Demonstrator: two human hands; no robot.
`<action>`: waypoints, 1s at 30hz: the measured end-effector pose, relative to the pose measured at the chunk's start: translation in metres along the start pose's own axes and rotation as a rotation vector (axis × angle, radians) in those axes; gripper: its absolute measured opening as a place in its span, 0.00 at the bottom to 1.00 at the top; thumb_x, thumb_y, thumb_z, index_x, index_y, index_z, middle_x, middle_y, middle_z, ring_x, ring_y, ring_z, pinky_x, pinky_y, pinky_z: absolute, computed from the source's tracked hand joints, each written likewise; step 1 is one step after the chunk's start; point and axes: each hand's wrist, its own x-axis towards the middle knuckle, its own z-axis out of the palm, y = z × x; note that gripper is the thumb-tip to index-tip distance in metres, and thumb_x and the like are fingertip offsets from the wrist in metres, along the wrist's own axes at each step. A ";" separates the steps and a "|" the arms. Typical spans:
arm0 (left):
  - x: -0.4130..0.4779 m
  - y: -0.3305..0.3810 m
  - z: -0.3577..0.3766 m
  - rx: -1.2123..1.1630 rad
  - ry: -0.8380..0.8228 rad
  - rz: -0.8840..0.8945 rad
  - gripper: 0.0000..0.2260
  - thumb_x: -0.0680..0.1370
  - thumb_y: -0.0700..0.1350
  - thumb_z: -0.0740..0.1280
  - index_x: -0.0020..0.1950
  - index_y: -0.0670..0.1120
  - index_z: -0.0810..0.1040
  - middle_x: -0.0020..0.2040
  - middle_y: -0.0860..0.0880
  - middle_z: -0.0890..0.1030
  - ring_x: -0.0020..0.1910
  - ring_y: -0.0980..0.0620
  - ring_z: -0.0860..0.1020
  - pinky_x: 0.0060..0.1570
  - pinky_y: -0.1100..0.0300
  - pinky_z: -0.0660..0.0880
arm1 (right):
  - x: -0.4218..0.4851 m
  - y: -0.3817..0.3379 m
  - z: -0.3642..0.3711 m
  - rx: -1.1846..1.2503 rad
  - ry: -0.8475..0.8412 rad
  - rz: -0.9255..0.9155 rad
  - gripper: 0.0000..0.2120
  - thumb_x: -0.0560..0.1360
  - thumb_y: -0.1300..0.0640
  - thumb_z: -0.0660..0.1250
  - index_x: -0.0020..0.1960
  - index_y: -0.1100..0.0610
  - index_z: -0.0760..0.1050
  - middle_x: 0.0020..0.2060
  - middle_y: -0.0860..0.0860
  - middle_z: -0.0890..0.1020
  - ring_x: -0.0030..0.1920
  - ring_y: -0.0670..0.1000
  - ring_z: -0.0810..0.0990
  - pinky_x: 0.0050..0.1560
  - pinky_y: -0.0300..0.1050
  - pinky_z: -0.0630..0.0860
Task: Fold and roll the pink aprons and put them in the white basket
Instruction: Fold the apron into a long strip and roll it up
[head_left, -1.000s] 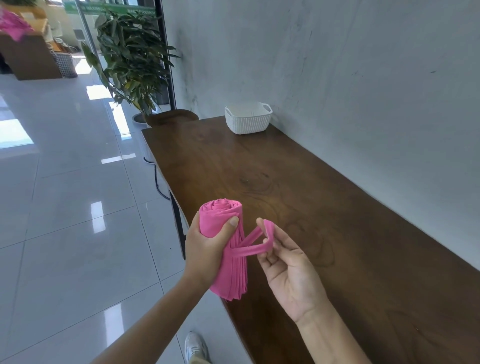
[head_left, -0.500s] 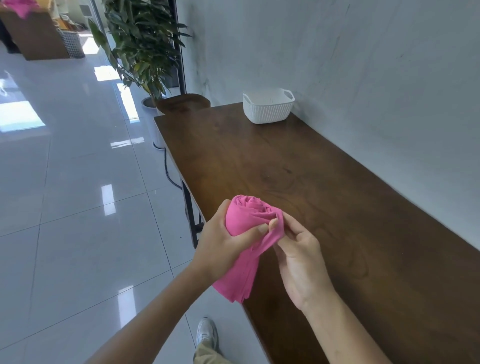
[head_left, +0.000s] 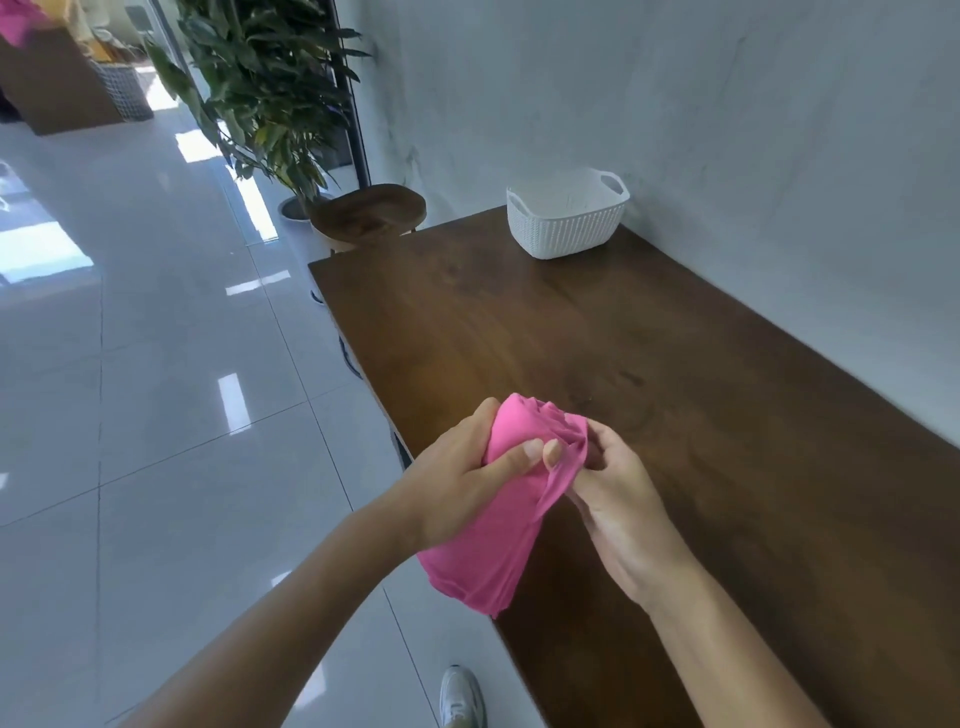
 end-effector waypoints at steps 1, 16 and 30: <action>0.007 -0.004 -0.008 0.003 -0.023 -0.009 0.27 0.76 0.72 0.57 0.62 0.53 0.73 0.52 0.54 0.81 0.50 0.52 0.82 0.51 0.49 0.82 | 0.010 0.000 0.003 0.007 0.004 0.006 0.44 0.60 0.35 0.82 0.70 0.48 0.72 0.60 0.49 0.83 0.62 0.53 0.81 0.64 0.58 0.78; 0.033 -0.066 -0.088 -0.442 0.008 -0.130 0.34 0.71 0.57 0.78 0.73 0.61 0.68 0.61 0.55 0.79 0.60 0.48 0.81 0.53 0.49 0.83 | 0.114 -0.017 0.069 0.187 0.130 0.039 0.28 0.74 0.37 0.69 0.71 0.43 0.71 0.62 0.45 0.81 0.61 0.49 0.82 0.62 0.53 0.80; 0.078 -0.096 -0.213 0.301 -0.453 0.135 0.34 0.71 0.59 0.77 0.74 0.65 0.65 0.63 0.64 0.74 0.59 0.57 0.77 0.55 0.57 0.82 | 0.140 -0.044 0.121 -0.121 0.024 0.182 0.41 0.59 0.33 0.82 0.68 0.43 0.75 0.62 0.47 0.82 0.61 0.52 0.82 0.61 0.58 0.80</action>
